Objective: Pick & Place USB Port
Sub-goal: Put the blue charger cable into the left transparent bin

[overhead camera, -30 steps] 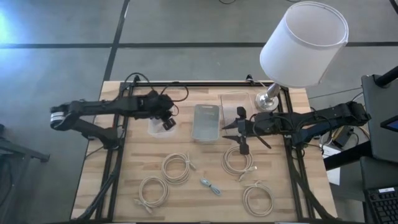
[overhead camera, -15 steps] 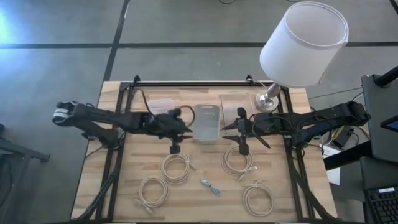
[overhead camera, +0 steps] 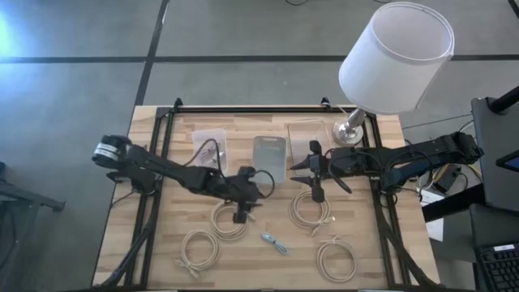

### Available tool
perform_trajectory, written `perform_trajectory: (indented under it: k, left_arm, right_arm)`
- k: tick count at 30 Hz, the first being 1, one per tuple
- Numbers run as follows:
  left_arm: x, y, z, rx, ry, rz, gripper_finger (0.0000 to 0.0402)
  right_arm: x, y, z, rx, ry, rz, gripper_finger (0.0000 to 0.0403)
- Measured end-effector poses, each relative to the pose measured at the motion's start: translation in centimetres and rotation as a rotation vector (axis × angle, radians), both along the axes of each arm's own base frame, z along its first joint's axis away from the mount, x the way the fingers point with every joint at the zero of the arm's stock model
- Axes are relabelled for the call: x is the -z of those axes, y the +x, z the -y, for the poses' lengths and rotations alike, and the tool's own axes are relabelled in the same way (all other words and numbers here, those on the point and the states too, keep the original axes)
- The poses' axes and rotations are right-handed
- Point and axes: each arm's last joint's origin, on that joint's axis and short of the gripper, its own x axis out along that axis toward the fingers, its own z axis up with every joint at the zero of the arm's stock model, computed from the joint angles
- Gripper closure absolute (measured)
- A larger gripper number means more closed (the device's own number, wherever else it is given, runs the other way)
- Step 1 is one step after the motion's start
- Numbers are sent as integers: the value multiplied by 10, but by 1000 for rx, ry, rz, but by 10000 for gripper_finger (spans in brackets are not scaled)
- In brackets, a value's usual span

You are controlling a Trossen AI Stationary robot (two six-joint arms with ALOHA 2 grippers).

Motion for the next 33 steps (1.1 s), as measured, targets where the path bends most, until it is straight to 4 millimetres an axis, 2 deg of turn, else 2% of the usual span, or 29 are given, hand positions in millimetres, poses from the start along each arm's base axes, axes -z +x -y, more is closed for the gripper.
perform_trajectory:
  k: [5,18,27,33]
  left_arm:
    - [14,13,19,133,-26,49,227]
    - [60,20,51,233,-11,-33,215]
    - [89,32,59,300,-66,-21,216]
    - [110,33,61,309,-88,-88,216]
  right_arm:
    - [1,0,0,10,23,-3,252]
    - [17,-4,-1,-3,77,-52,252]
    - [31,-7,-1,1,75,-88,252]
    - [41,-10,0,3,71,-114,258]
